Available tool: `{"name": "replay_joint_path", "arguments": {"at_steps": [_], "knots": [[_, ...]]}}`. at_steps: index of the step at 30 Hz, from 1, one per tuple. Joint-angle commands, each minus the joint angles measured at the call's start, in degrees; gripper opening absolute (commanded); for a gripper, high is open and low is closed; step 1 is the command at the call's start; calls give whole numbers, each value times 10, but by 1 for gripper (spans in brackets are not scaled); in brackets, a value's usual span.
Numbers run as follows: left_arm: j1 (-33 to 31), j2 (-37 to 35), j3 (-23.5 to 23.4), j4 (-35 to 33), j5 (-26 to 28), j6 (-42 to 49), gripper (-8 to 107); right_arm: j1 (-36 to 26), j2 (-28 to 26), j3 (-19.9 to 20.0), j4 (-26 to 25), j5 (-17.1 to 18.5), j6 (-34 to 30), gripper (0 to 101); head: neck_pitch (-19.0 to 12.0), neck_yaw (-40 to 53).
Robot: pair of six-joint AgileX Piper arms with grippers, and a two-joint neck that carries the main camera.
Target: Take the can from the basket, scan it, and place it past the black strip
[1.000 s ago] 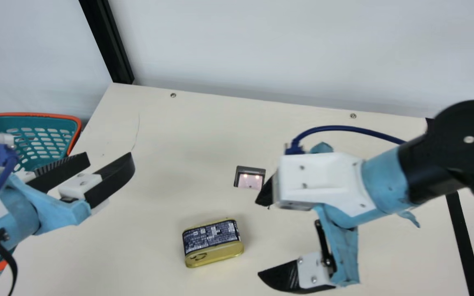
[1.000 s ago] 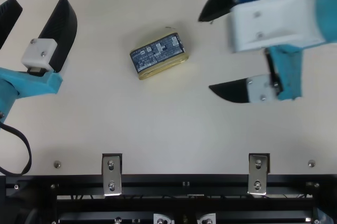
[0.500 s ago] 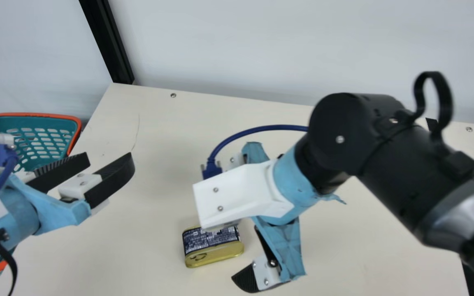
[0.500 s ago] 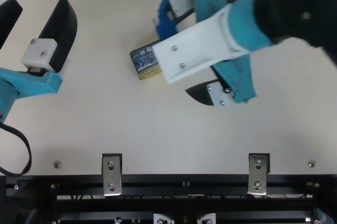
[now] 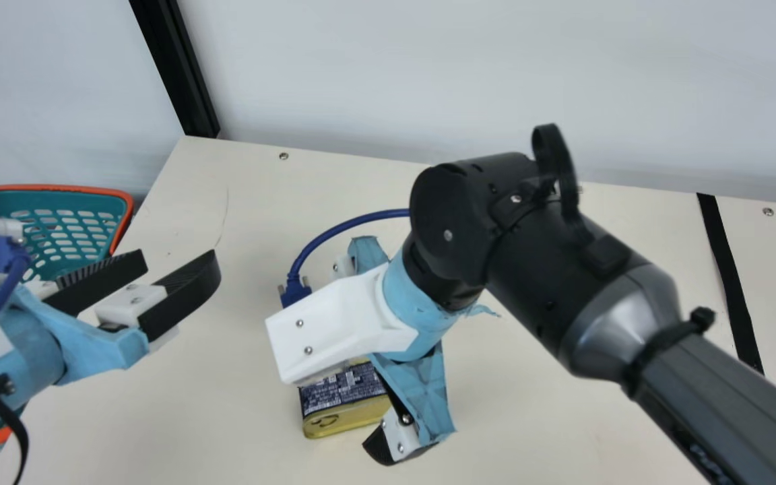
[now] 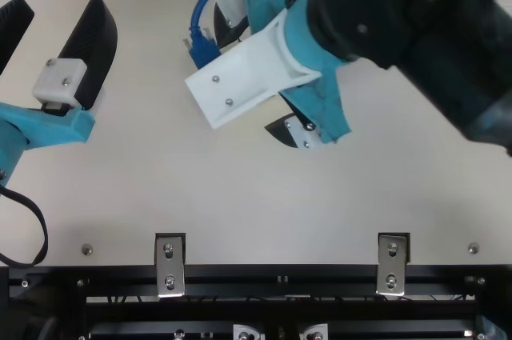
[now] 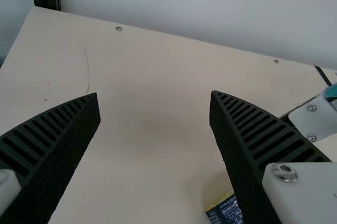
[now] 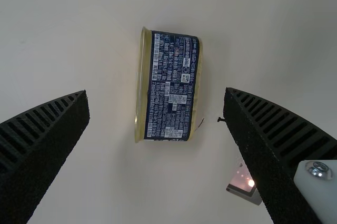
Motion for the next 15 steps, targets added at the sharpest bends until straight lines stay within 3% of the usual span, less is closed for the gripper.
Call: {"name": "replay_joint_path", "arguments": {"at_steps": [1,15], "knots": [[0,0,0,0,0,0,90,1,7,-4,-2,1,1,101,-3,0],[0,0,0,0,0,0,90,8,57,-31,-17,1,15,101,-3,0]]}}
